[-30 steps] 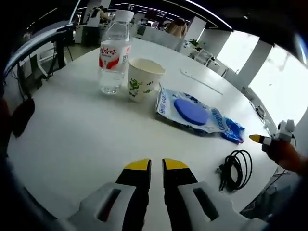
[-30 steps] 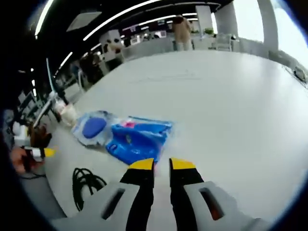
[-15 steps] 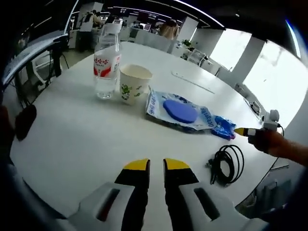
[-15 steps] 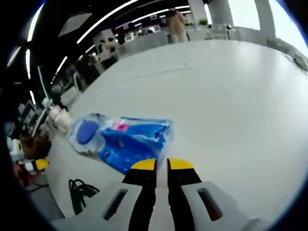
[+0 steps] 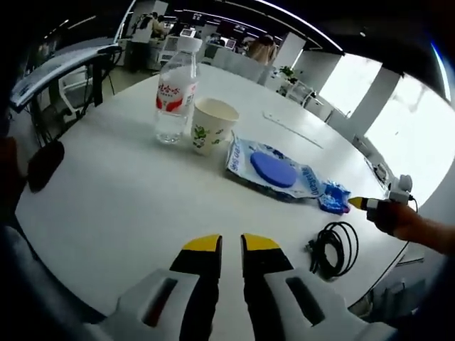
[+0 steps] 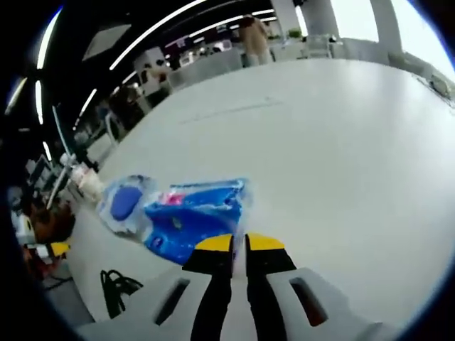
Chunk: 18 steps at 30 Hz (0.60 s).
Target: Arrange the tabletop items into an orderly group along one side of the table until the central work area is clear of visible clutter.
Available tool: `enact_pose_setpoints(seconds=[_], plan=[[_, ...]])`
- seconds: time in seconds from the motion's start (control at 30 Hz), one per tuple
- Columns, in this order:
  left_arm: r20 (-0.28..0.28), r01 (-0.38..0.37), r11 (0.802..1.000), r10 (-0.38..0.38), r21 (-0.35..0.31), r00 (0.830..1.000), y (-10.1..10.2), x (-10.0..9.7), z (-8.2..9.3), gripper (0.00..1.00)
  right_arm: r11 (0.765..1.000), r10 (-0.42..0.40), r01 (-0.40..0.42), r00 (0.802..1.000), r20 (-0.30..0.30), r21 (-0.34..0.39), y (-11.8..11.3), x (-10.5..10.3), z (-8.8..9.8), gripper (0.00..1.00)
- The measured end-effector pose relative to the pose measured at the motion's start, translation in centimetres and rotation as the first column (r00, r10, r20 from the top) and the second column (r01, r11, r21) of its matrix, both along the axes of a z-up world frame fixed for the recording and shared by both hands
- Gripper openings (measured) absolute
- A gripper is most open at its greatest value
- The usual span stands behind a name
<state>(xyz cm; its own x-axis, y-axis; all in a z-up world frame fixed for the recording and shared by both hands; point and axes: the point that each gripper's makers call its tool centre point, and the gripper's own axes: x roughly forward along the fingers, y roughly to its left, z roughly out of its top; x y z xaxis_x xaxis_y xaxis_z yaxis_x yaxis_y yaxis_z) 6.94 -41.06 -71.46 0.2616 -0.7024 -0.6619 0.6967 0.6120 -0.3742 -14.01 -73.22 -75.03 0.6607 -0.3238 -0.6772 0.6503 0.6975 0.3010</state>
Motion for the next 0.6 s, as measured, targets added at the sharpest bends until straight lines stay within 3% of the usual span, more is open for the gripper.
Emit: enact_pose_setpoints(seconds=[0.23, 0.43, 0.6], plan=[[-0.011, 0.033, 0.999, -0.033, 0.001, 0.999, -0.6, -1.2, -0.4, 0.09, 0.999, 0.042, -0.041, 0.999, 0.008, -0.024, 2.3, -1.0, 1.3, 0.10], [-0.021, 0.067, 0.998, -0.067, 0.002, 0.998, -1.4, -2.4, -0.6, 0.10, 0.996, 0.086, -0.086, 0.992, 0.089, -0.005, 4.8, -0.9, 2.5, 0.13], [-0.038, 0.120, 0.993, -0.120, 0.007, 0.992, -2.4, -4.2, -1.0, 0.10, 0.988, 0.151, -0.151, 0.984, 0.094, -0.015, 6.8, -0.4, 2.8, 0.14]])
